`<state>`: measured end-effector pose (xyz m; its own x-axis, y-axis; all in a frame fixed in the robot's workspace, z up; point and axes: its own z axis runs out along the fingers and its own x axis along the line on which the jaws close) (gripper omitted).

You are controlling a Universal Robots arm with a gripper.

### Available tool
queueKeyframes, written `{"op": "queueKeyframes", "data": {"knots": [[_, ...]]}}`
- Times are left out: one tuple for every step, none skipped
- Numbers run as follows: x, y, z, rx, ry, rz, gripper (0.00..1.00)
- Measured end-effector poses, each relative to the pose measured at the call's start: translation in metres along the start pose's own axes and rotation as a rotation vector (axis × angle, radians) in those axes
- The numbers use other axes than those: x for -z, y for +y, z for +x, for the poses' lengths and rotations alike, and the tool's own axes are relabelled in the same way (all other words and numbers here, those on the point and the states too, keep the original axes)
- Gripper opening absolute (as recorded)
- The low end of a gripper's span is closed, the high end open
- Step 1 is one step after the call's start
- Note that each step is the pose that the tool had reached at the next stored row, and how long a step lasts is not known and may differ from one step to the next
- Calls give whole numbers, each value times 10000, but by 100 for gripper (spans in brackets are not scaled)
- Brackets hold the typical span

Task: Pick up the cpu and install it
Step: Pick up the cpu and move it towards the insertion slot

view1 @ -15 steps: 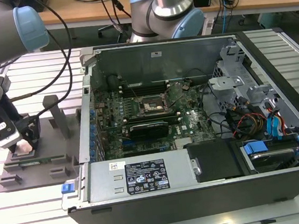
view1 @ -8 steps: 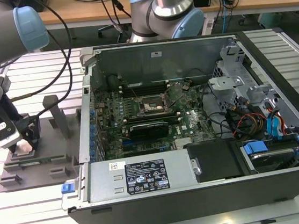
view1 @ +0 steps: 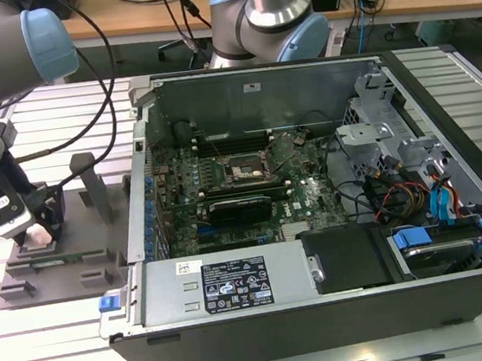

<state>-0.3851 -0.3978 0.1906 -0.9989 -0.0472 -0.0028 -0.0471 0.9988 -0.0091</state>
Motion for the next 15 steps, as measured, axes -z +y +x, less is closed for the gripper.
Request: {"op": "queueKeyframes", "data": {"knots": [[14,0,1,-1,6,-1,55],[25,0,1,-1,7,-2,55],[36,0,1,-1,7,-2,55],[45,0,1,-2,7,-1,55],[52,0,1,-2,7,-2,55],[56,0,1,-2,6,-2,55],[66,0,2,-3,8,-1,55],[71,0,2,-3,8,-1,55],[76,0,2,-3,7,-2,55],[81,0,1,-2,7,-1,55],[87,0,2,-2,8,-1,55],[92,0,1,-2,7,-1,55],[96,0,1,-2,7,-2,55],[102,0,1,-2,8,-1,55],[106,0,1,-2,8,-1,55]]}}
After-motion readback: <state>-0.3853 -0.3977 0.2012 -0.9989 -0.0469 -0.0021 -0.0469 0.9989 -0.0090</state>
